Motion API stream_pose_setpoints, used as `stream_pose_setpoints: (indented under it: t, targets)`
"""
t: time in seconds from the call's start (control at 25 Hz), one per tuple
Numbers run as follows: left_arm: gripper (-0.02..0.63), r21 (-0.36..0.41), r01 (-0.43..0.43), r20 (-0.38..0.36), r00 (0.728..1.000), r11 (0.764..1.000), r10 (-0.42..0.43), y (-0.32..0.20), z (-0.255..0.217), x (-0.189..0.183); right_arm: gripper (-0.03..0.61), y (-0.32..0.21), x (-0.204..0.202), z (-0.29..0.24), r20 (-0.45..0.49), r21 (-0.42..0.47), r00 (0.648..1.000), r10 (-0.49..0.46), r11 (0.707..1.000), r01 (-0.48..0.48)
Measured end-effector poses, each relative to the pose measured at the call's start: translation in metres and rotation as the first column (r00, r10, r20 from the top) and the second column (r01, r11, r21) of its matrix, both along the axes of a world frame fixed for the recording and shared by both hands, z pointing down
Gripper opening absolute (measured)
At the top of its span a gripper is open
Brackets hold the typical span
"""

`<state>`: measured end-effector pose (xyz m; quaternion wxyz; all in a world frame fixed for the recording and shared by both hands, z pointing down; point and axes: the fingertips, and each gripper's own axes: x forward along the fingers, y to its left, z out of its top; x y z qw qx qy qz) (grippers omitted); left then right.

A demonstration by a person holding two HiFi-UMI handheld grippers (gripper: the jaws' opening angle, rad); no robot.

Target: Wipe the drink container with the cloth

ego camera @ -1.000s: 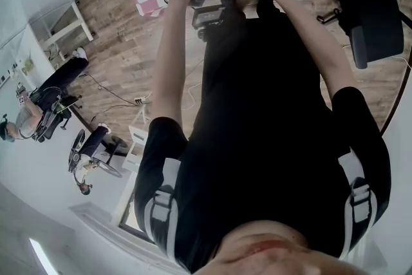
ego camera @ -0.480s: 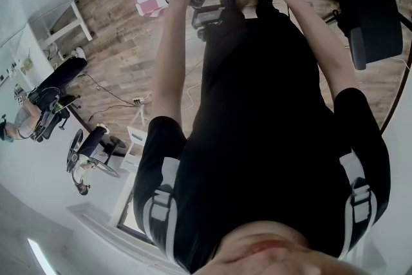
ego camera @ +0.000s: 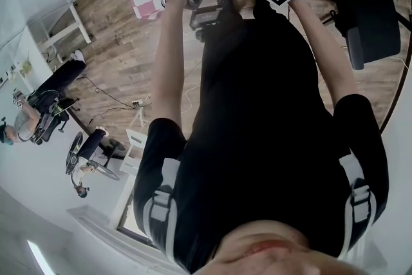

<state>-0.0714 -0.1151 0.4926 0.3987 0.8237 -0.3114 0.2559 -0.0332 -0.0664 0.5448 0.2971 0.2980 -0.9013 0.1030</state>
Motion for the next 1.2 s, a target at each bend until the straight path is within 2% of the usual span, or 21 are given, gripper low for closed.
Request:
stream_pose_setpoints:
  t: [0.04, 0.28, 0.52, 0.84, 1.08, 1.2]
  targets:
    - [0.293, 0.001, 0.005, -0.003, 1.000, 1.000, -0.005, 0.000, 0.000, 0.000, 0.082, 0.000, 0.004, -0.002, 0.007, 0.004, 1.000, 0.012, 1.000, -0.012]
    - [0.293, 0.019, 0.035, -0.002, 0.999, 0.999, -0.035, 0.005, 0.003, 0.004, 0.066, -0.003, 0.036, -0.020, 0.073, 0.021, 0.993, 0.095, 0.995, -0.096]
    - [0.293, 0.037, 0.073, 0.000, 0.997, 0.997, -0.073, 0.005, 0.001, 0.006, 0.064, -0.018, 0.076, -0.048, 0.164, 0.035, 0.967, 0.192, 0.979, -0.201]
    - [0.293, 0.130, 0.045, 0.102, 0.993, 0.990, -0.059, 0.002, -0.009, 0.009, 0.064, -0.036, 0.127, -0.086, 0.270, 0.056, 0.919, 0.286, 0.948, -0.312]
    - [0.293, 0.202, 0.032, 0.156, 0.986, 0.979, -0.064, -0.014, -0.014, 0.005, 0.064, -0.040, 0.140, -0.100, 0.287, 0.077, 0.910, 0.298, 0.940, -0.332]
    - [0.293, 0.231, -0.029, 0.184, 0.983, 0.973, -0.015, -0.012, -0.011, 0.010, 0.064, -0.037, 0.140, -0.107, 0.294, 0.084, 0.909, 0.295, 0.939, -0.332]
